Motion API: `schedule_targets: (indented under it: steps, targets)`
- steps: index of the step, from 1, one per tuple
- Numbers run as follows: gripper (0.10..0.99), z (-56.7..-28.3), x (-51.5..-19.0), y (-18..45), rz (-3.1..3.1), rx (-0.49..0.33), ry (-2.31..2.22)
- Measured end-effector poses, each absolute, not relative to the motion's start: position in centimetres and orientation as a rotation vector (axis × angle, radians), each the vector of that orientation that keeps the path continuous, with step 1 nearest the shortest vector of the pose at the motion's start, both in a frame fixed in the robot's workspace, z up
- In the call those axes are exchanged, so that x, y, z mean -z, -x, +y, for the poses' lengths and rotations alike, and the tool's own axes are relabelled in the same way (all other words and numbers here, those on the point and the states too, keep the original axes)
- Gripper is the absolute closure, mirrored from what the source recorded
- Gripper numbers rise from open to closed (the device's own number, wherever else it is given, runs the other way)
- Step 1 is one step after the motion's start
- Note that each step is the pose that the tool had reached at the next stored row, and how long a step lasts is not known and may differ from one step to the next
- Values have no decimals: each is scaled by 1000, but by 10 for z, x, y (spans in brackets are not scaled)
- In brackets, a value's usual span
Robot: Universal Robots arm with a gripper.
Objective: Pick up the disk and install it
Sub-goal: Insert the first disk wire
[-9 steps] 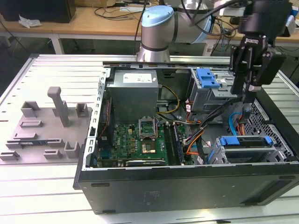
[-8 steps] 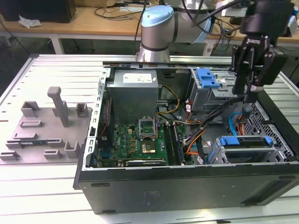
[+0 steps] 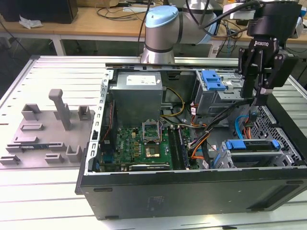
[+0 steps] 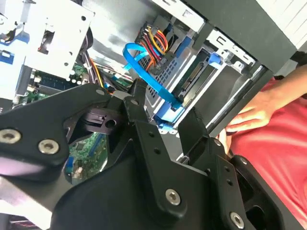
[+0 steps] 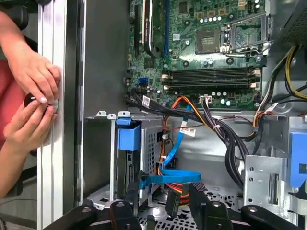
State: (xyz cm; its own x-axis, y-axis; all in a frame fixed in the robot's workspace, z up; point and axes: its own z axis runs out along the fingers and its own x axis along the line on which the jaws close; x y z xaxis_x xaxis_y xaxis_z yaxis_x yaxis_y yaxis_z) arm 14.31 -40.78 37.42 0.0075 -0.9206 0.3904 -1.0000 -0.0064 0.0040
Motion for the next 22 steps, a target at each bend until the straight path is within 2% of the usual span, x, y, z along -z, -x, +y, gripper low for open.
schedule_targets:
  steps: [6, 14, 22]
  targets:
    - [541, -408, -372, -143, -2056, -420, -1921]
    - [541, -400, -371, -148, -2027, -493, -1864]
    - [541, -388, -365, -165, -2022, -507, -1849]
